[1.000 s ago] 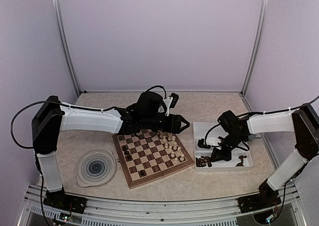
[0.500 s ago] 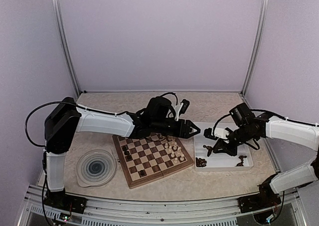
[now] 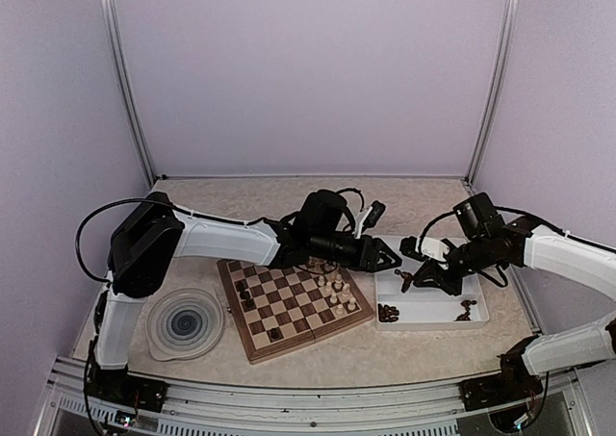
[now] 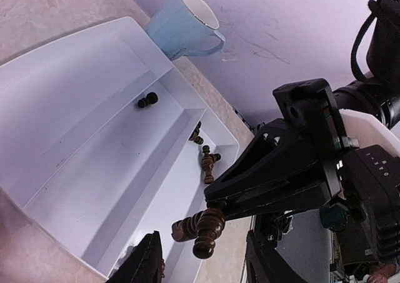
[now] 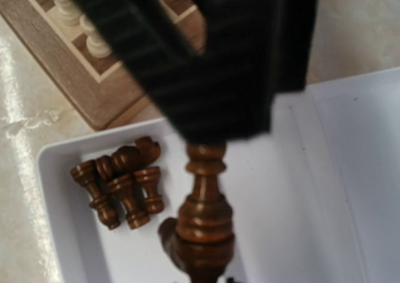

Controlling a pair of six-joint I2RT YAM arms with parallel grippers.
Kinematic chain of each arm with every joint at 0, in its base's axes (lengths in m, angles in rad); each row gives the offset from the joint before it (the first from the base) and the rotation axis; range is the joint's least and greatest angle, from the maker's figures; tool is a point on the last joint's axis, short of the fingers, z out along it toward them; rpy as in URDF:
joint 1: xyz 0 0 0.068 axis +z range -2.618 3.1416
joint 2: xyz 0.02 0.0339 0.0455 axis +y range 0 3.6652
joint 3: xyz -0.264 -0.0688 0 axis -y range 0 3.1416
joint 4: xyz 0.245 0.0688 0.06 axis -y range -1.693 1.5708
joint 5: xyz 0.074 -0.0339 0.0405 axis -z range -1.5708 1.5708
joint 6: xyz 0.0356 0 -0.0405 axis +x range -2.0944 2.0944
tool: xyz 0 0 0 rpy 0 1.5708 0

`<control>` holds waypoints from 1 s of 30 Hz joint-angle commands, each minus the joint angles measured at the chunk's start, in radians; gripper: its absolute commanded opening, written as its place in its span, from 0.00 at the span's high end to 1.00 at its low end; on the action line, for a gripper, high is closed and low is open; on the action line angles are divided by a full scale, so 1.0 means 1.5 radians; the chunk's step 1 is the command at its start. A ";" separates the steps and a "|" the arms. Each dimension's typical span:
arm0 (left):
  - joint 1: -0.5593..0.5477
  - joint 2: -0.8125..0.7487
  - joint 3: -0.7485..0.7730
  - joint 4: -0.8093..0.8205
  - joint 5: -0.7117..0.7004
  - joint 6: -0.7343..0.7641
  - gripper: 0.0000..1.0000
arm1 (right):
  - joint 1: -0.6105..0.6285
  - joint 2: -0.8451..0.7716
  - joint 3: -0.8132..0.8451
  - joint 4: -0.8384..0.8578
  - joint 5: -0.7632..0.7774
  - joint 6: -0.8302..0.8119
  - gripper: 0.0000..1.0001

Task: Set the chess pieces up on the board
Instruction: Pick up the pawn from the chess pile, then place the pawn on b7.

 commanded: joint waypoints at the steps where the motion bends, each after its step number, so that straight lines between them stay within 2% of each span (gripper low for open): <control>1: -0.007 0.030 0.036 0.004 0.048 -0.002 0.55 | -0.008 -0.016 -0.001 0.010 -0.010 0.009 1.00; 14: -0.011 0.056 0.071 -0.014 0.076 0.000 0.73 | -0.017 -0.019 -0.002 0.021 -0.004 0.017 1.00; 22: -0.007 0.056 0.081 -0.026 0.070 0.012 0.94 | -0.022 -0.012 -0.021 0.028 0.008 0.009 1.00; 30: 0.014 0.002 0.018 0.038 0.073 -0.022 0.99 | -0.060 -0.017 -0.059 0.035 0.016 -0.018 1.00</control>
